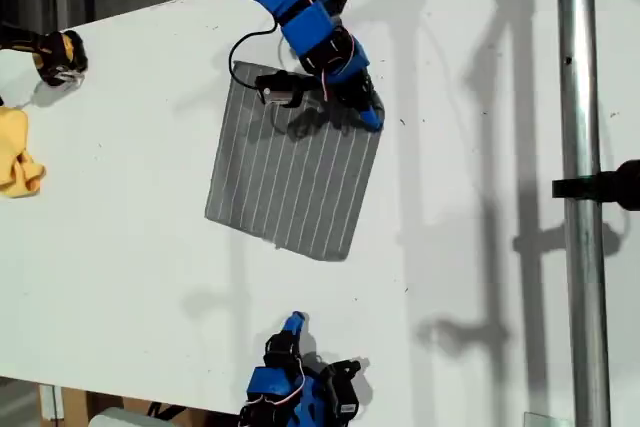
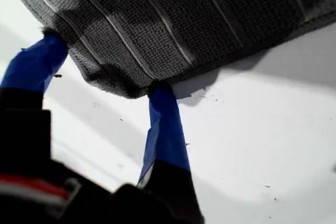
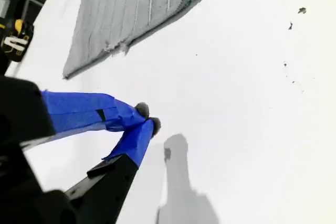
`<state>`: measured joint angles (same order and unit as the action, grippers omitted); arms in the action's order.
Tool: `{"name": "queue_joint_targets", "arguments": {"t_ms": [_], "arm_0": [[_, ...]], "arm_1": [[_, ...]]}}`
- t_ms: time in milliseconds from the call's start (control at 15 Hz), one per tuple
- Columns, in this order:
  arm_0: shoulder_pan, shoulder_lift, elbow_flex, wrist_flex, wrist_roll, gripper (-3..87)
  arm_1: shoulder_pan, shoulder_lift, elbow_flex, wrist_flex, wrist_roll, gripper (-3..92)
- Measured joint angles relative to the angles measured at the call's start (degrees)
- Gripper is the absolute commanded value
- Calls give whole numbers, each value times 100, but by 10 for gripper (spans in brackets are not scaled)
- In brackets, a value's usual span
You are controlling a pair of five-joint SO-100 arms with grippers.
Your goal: Grasp corners of a towel and fold twice.
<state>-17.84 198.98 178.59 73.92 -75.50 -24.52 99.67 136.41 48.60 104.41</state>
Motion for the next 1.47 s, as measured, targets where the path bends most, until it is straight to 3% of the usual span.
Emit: {"name": "queue_joint_targets", "arguments": {"t_ms": [200, 333, 800, 1000, 1267, 1467], "arm_0": [[0, 0, 0, 0, -26, -28], [0, 0, 0, 0, -26, -28], [0, 0, 0, 0, -9, -29], [176, -79, -387, -281, 26, -29], [642, -3762, -3217, -650, 246, -28], [949, -6750, -5783, -510, 1204, -29]], "arm_1": [[44, -202, 0, -79, -97, 68], [62, -202, -35, -132, -62, 9], [97, -360, -334, 0, -105, -2], [35, -360, -378, 35, -114, -2], [35, -501, -589, 79, -396, -2], [97, -738, -870, 211, -615, -2]]}}
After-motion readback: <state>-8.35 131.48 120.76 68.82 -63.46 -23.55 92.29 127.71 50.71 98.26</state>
